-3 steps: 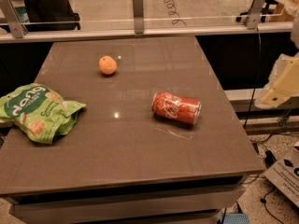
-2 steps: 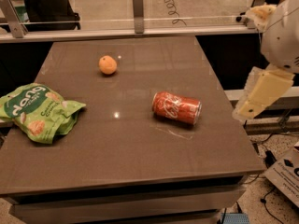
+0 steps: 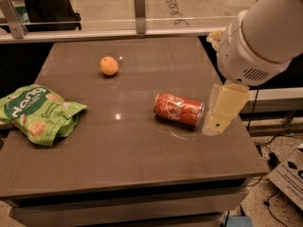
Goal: Place coke can upright
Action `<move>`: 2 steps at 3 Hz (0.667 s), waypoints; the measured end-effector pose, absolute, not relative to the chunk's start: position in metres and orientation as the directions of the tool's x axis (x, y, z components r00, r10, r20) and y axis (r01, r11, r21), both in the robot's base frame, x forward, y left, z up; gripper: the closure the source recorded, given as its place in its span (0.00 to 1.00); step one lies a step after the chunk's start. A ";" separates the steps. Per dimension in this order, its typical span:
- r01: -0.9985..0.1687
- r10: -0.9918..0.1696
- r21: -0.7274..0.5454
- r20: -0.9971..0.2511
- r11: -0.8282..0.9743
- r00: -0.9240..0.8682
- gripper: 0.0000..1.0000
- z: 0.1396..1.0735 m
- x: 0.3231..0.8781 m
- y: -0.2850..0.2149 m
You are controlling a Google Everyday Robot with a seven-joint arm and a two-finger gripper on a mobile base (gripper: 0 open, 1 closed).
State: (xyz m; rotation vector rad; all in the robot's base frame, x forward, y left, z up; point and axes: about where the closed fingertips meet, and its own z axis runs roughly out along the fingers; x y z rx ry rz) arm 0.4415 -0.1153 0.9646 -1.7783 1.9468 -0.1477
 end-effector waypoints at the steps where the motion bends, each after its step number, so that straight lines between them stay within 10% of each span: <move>1: -0.928 -0.967 -0.352 -0.254 0.122 -0.031 0.00 0.942 0.444 -0.099; 2: -0.935 -0.976 -0.337 -0.216 0.115 -0.042 0.00 0.919 0.446 -0.087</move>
Offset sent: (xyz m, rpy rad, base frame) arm 0.0104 0.0392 -0.0871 -0.1196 0.1243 -0.0151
